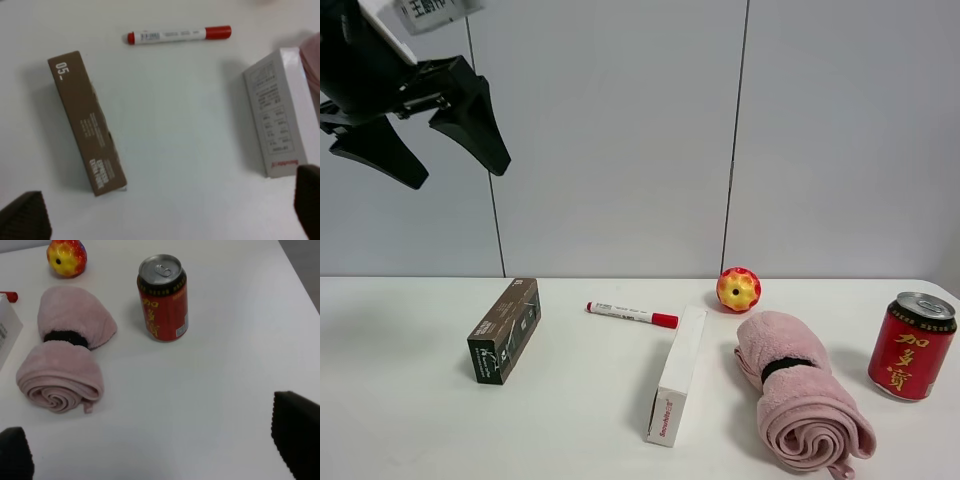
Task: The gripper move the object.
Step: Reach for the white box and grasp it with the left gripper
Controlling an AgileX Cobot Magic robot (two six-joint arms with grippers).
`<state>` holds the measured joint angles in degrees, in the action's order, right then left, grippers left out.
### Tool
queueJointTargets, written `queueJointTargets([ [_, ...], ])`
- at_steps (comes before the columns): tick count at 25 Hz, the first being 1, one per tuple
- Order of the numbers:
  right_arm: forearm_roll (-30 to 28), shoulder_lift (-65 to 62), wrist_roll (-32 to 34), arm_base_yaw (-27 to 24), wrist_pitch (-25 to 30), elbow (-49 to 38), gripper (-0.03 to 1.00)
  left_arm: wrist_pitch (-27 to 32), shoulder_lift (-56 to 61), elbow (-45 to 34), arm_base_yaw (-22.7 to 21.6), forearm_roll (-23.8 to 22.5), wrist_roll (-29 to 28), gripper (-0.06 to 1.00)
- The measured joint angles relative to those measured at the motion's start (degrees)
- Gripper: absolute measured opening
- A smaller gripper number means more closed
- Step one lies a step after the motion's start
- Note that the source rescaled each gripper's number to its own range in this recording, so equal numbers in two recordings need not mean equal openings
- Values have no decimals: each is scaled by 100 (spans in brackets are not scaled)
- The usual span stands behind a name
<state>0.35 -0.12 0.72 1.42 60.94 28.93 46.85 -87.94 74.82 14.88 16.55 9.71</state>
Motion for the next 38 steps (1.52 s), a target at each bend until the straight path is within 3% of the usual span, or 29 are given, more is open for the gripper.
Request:
queueJointTargets([
  [4,0,0,0,0,0,0,100,-36,-362,197,210,0,-23,100],
  [9,0,0,0,0,0,0,100,-36,-694,582,832,0,-51,100],
  [20,0,0,0,0,0,0,100,-36,-1381,1461,2023,5,-722,100],
  [38,0,0,0,0,0,0,100,-263,-2194,1774,2983,-18,-1453,100],
])
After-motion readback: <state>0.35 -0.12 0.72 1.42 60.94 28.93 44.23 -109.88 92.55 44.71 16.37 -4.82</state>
